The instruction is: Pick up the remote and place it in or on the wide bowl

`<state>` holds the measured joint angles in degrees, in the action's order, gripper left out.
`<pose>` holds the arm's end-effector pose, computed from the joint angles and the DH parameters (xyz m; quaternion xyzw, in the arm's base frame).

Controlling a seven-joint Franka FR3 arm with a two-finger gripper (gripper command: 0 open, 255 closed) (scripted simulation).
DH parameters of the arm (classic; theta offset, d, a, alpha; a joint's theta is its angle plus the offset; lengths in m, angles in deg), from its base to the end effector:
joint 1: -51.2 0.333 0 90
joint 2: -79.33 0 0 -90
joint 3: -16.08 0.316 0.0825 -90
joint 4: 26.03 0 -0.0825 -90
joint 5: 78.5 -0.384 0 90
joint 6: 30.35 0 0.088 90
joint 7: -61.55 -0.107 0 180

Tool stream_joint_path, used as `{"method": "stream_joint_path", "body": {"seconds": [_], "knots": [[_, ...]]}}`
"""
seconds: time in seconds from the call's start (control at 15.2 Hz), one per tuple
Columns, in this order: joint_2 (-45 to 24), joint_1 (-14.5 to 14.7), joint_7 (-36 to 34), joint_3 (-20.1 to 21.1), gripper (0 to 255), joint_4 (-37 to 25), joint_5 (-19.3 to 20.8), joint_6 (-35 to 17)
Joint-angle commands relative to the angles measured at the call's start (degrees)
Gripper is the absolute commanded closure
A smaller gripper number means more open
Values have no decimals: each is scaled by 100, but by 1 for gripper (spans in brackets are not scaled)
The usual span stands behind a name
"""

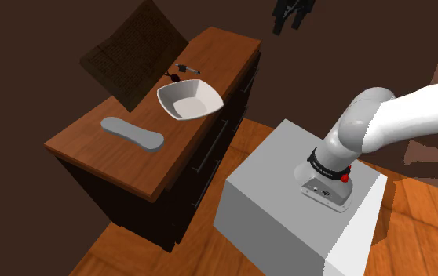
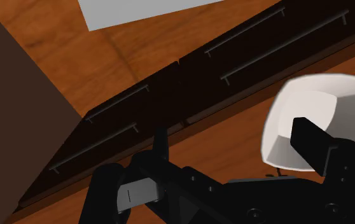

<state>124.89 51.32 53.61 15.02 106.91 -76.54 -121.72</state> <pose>0.3071 -0.0106 0.6125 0.9965 -0.0750 0.0354 0.0083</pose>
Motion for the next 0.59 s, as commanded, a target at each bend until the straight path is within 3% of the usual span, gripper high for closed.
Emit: {"method": "stream_joint_path", "body": {"seconds": [0.0,0.53], "knots": [[0,0,0,0,0,0,0,0],[-1044,371,-386,621,0,-36,-341,-916]]}}
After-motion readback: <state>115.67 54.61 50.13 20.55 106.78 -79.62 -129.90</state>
